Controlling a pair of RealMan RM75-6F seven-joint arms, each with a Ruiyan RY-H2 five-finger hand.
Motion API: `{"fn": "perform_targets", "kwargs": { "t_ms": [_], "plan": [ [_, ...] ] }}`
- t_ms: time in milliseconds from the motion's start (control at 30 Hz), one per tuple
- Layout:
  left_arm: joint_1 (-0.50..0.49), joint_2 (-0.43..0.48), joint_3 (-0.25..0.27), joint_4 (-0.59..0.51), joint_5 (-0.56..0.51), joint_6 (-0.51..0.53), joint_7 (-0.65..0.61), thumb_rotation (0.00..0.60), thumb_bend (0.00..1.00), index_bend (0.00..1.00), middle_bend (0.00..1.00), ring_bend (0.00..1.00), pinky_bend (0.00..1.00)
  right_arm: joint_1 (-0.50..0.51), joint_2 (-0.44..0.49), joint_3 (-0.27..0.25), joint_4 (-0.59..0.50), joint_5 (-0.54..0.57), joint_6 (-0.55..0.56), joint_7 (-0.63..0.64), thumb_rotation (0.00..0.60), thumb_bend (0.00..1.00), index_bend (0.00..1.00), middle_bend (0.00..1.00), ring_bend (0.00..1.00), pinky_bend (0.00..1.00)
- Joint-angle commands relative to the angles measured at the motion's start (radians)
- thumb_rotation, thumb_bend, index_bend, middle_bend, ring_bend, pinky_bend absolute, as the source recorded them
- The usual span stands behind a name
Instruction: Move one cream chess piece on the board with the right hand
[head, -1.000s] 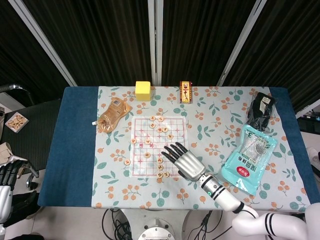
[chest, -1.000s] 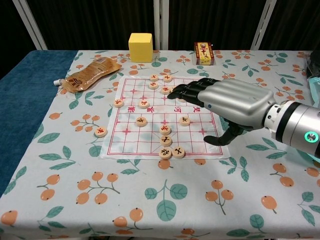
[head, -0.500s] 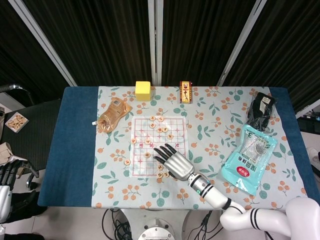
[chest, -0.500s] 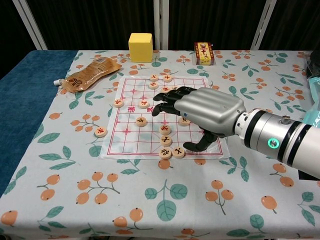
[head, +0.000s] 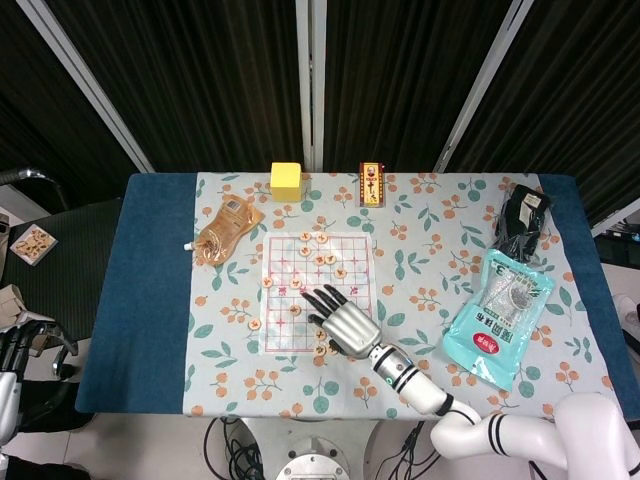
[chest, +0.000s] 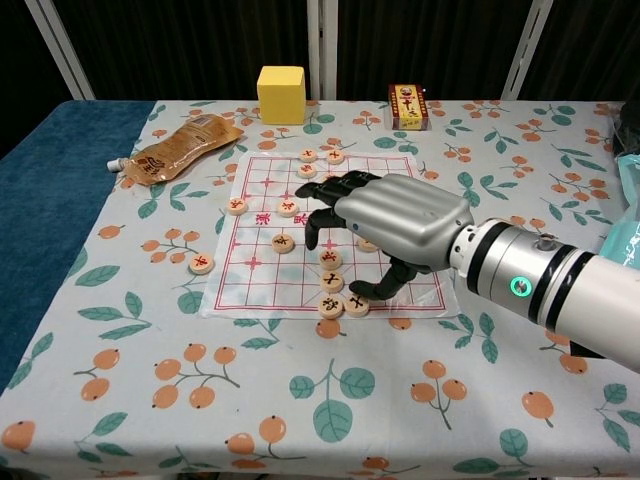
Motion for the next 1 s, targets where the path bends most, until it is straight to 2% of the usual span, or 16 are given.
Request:
{"fn": "perform_targets", "kwargs": {
  "t_ms": [33,700,1000],
  "plan": [
    [0.000,-0.001,0.000,0.003,-0.001,-0.001,-0.003,0.600,0.21,0.07,0.04,0.00,0.04,0.012,-0.023,0.003,0.027,0.000,0.002,-0.007,0.600,0.24,0.32,0.00,0.00,0.00],
    [0.003,-0.003,-0.002,0.017,-0.005,-0.002,-0.022,0.600,0.21,0.07,0.04,0.00,0.04,0.036,-0.066,-0.006,0.084,0.018,-0.001,-0.010,0.600,0.24,0.41,0.00,0.00,0.00],
    [0.002,-0.004,-0.003,0.022,-0.006,-0.005,-0.027,0.600,0.21,0.07,0.04,0.00,0.04,0.040,-0.070,-0.008,0.090,0.031,-0.003,-0.012,0.600,0.24,0.50,0.00,0.00,0.00]
  ]
}}
